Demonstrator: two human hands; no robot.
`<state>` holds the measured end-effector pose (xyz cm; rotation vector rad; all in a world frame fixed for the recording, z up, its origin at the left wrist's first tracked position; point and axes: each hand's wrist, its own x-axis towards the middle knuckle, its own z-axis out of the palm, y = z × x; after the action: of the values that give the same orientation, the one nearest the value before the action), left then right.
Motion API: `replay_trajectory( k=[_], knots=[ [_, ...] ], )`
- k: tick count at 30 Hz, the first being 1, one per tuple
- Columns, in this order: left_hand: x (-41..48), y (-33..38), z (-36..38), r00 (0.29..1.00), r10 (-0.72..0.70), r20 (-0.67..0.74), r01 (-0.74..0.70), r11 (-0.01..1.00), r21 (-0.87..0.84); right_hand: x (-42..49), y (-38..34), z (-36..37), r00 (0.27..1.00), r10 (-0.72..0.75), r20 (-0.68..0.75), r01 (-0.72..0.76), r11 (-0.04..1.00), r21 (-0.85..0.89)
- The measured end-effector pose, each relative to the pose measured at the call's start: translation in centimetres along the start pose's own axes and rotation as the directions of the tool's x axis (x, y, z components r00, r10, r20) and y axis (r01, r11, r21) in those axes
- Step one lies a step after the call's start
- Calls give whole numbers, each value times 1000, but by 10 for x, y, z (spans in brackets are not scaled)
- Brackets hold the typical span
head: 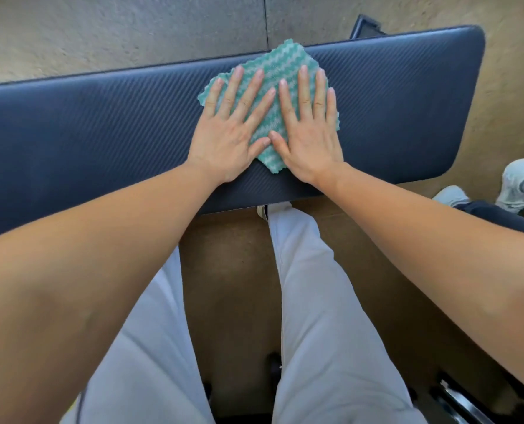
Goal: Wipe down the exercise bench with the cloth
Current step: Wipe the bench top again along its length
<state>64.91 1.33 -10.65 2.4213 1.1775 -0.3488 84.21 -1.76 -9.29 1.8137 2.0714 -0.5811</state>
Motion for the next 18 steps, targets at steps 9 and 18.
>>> replay_trajectory(
  k=[9, 18],
  knots=[
    [-130, -85, 28, 991, -129, 44, 129, 992, -2, -11, -167, 26, 999, -38, 29, 36, 998, 59],
    [-195, -124, 40, 964, -257, 74, 256, 966, 21, -13, -237, 29, 989, -139, 39, 138, 990, 38]
  ],
)
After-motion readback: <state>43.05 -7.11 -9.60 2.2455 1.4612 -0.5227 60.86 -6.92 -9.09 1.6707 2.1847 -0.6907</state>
